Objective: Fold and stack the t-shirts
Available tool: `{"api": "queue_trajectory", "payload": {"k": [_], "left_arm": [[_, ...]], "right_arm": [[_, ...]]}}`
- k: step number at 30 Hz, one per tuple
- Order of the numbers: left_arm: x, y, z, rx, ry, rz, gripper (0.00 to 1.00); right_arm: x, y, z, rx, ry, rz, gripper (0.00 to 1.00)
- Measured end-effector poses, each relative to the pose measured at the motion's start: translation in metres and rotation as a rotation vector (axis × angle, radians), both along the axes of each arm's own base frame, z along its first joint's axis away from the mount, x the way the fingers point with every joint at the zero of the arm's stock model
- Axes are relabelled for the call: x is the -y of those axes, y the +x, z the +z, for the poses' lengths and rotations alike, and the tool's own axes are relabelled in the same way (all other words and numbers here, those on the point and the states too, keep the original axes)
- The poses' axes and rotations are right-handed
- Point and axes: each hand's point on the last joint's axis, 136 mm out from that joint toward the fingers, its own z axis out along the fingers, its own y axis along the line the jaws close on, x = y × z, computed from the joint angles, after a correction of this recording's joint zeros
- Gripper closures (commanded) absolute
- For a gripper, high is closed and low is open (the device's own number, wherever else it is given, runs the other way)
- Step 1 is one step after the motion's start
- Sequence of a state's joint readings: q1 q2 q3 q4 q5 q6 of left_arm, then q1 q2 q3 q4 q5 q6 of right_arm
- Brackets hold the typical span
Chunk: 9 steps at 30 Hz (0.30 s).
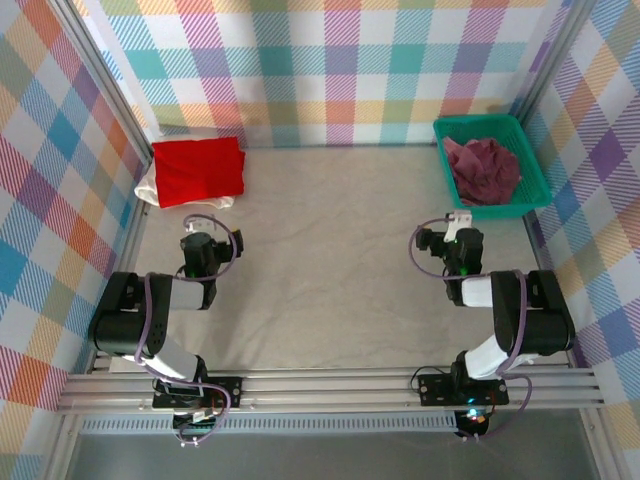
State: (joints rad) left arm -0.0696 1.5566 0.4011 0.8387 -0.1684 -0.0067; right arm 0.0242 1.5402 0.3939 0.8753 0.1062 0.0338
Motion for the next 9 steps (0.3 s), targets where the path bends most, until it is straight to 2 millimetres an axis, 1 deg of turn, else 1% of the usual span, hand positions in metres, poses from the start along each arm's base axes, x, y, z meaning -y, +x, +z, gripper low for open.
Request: {"api": "queue_trajectory", "payload": {"k": [9], "left_arm": [[-0.0003,-0.0010,-0.0022,-0.009,0.001,0.001,0.00]], "right_arm": [[-0.0084,-0.0029,-0.0068,-0.031,0.019,0.053,0.00]]}}
